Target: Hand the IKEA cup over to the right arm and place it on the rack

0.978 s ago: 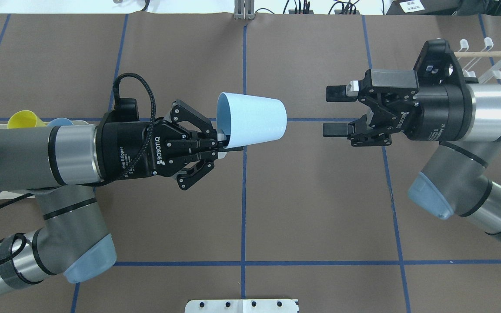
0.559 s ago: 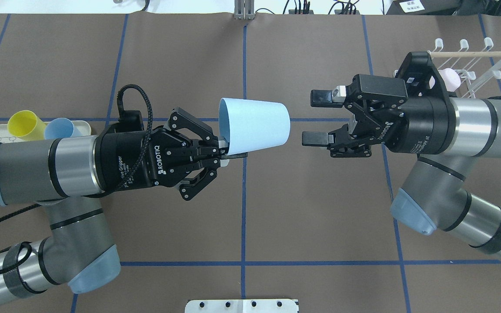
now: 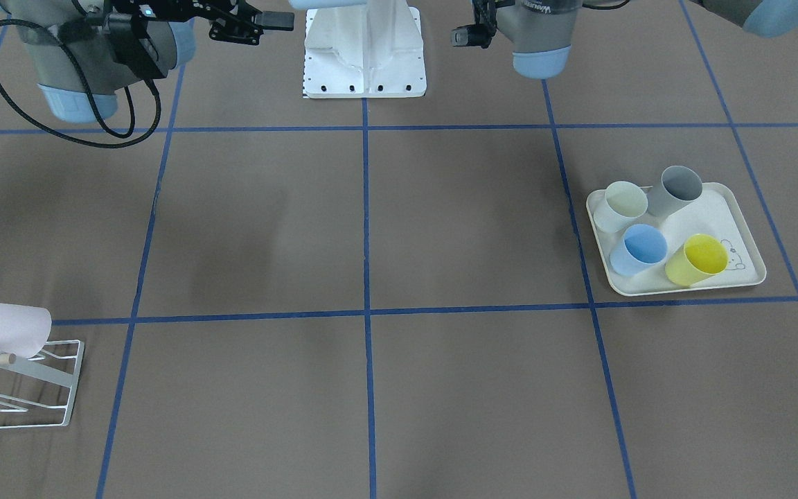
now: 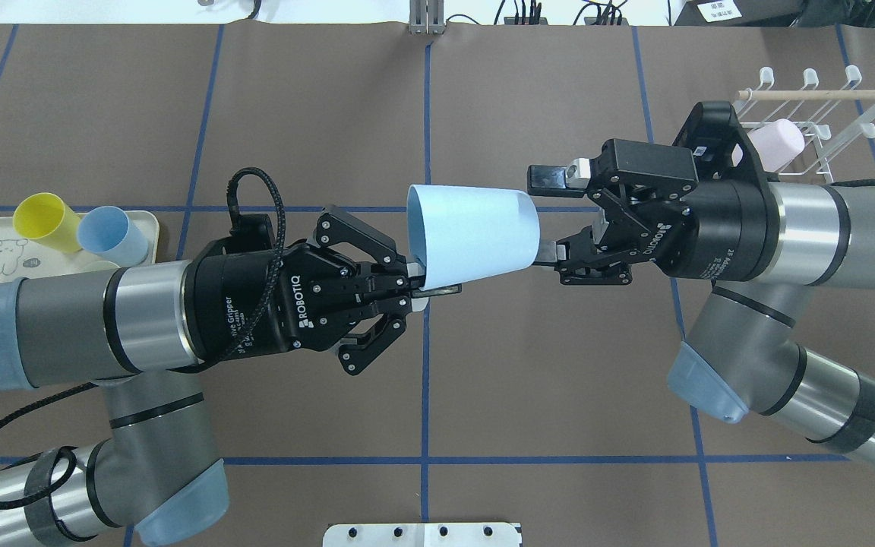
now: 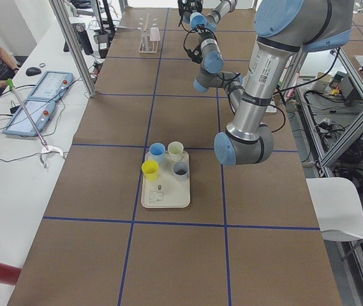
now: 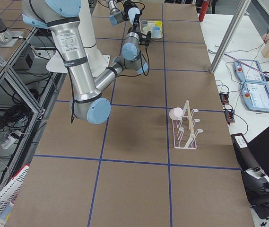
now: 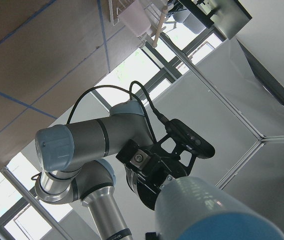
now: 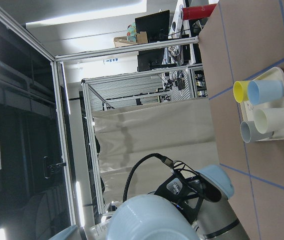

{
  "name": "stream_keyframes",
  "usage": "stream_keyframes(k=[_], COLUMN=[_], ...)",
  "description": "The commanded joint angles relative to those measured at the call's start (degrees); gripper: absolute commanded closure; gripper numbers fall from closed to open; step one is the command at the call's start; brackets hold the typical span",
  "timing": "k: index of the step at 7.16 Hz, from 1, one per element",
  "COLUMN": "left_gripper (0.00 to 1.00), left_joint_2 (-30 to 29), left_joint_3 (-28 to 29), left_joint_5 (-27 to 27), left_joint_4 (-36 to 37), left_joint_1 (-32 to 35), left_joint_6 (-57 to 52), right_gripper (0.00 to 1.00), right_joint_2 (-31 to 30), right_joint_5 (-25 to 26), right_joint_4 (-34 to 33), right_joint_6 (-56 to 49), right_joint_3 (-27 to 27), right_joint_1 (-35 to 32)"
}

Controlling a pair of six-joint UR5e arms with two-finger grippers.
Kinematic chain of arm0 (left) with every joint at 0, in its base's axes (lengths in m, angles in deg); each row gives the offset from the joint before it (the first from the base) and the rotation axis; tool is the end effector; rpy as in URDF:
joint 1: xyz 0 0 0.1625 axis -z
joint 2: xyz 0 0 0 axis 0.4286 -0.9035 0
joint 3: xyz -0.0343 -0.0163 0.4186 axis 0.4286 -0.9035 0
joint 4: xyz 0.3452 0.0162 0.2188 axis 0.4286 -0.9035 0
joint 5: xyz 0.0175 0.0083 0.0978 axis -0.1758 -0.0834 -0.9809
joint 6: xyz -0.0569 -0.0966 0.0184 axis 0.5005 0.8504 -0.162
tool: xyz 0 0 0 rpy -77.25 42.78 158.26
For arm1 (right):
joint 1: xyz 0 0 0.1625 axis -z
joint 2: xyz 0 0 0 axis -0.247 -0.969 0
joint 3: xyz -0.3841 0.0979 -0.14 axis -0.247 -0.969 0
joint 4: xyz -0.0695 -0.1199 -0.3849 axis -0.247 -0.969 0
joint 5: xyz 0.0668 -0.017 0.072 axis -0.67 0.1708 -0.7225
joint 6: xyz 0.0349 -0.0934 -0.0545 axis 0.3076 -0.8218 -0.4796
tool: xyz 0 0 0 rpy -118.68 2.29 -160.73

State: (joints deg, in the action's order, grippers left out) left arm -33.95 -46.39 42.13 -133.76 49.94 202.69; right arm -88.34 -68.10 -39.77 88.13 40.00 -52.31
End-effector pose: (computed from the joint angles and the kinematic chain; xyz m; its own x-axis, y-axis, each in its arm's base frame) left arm 0.3878 -0.3053 0.1033 -0.5762 -0.7049 -0.4136 -0.4318 0.6922 -0.5782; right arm -0.3067 -0.3549 0.1820 -0.6950 0.1371 0.7058 0.0342 0.9868 -0.1580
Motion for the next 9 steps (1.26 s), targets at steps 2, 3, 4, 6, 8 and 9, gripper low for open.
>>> stream_keyframes(k=[2, 3, 4, 6, 8, 9], left_gripper=[1.00, 1.00, 1.00, 1.00, 1.00, 1.00], left_joint_2=[-1.1, -1.0, -1.1, -1.1, -1.1, -1.1], left_joint_3=[0.5, 0.5, 0.7, 1.1, 1.2, 1.2], left_joint_5=[-0.9, -0.9, -0.9, -0.9, -0.9, -0.9], left_joint_4=[0.1, 0.1, 0.1, 0.1, 0.1, 0.1], left_joint_1=[-0.8, -0.8, -0.8, -1.0, -1.2, -1.3], left_joint_6=[0.0, 0.0, -0.1, -0.1, -0.1, -0.1], right_gripper=[0.02, 0.02, 0.02, 0.02, 0.02, 0.05], right_joint_2=[0.3, 0.4, 0.5, 0.5, 0.5, 0.5], right_joint_5=[0.1, 1.1, 1.2, 1.4, 1.4, 1.4], right_joint_4=[2.0, 4.4, 4.4, 4.6, 4.7, 4.7], right_joint_6=[-0.2, 0.0, 0.0, 0.0, 0.0, 0.0], right_joint_3=[-0.5, -1.4, -1.4, -1.4, -1.4, -1.4], right_joint_1=[1.0, 1.5, 1.9, 2.0, 2.0, 2.0])
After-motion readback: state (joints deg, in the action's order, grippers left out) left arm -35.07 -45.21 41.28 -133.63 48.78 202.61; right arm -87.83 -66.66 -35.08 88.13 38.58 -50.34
